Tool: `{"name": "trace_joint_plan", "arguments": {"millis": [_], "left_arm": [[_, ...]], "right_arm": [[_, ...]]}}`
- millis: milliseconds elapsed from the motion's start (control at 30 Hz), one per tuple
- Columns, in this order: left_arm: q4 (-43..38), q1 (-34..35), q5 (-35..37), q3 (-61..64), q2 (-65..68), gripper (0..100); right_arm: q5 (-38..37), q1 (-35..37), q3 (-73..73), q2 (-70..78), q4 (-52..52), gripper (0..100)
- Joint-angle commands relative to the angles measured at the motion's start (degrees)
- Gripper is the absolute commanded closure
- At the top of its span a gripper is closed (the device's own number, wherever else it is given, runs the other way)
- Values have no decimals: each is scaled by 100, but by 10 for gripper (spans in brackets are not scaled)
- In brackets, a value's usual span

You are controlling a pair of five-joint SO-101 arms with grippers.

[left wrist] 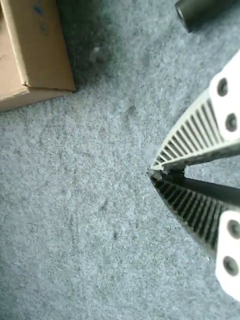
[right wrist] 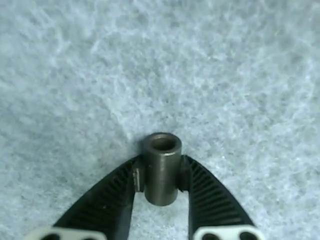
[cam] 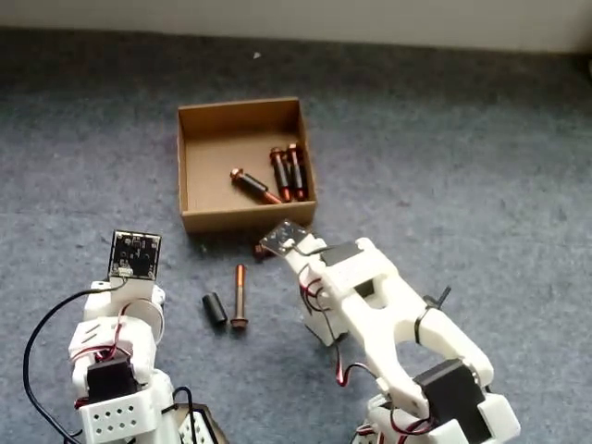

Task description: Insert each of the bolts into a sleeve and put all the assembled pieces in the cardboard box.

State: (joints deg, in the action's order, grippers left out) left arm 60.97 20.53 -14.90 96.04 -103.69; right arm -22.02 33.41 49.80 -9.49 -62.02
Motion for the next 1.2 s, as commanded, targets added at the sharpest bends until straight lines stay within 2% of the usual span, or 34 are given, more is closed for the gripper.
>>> {"name": "trace_joint_plan", "arguments": {"millis": [0, 67, 233, 500, 633, 767, 967, 1167], "left_arm": [[-88, -84, -26, 92, -13, 990], [-88, -84, -26, 92, -13, 990], [-88, -84, -26, 92, -13, 990], [-88, -57, -18, -119, -13, 989], [-88, -75, -18, -479, -4, 988], [-79, -198, -18, -1077, 31, 938], [642, -963, -44, -2308, 391, 941], [1204, -1956, -44, -3749, 2818, 926]], "right_arm": [[-53, -57, 215, -13, 101, 944], [-53, -84, 207, -31, 92, 998], [-44, -92, 523, -945, 57, 995], [897, -136, 1235, -3512, 48, 995], [1319, -637, 1420, -4277, 75, 995], [1793, -1191, 1622, -4497, 347, 995], [2207, -1807, 2018, -4497, 1042, 995], [2330, -2158, 2026, -4497, 1112, 995]]}}
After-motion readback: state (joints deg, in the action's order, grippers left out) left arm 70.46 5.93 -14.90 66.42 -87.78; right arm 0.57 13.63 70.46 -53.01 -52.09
